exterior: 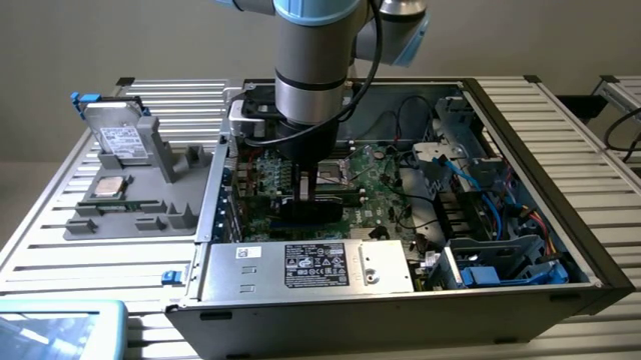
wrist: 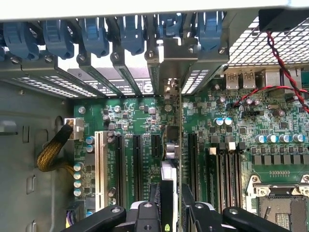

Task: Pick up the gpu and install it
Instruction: 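Insert the gpu into the slot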

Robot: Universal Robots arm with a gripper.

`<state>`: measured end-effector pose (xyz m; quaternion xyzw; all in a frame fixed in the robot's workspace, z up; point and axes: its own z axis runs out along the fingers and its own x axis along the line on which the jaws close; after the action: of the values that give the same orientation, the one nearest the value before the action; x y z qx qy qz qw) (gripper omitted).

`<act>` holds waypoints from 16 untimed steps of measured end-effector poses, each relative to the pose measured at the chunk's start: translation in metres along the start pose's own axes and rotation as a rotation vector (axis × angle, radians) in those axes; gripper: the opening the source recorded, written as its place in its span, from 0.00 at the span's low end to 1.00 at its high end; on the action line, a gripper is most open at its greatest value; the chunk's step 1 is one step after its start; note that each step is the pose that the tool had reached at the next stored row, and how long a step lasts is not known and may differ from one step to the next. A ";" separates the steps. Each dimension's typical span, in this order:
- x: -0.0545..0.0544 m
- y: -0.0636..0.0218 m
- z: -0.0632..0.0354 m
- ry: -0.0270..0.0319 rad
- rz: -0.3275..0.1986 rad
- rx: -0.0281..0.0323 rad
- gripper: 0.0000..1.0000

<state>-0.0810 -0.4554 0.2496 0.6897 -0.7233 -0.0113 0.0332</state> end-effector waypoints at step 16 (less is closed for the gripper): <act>0.000 0.0000 -0.0002 -0.0056 -0.018 0.0033 0.28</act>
<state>-0.0810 -0.4555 0.2498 0.6961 -0.7173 -0.0123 0.0299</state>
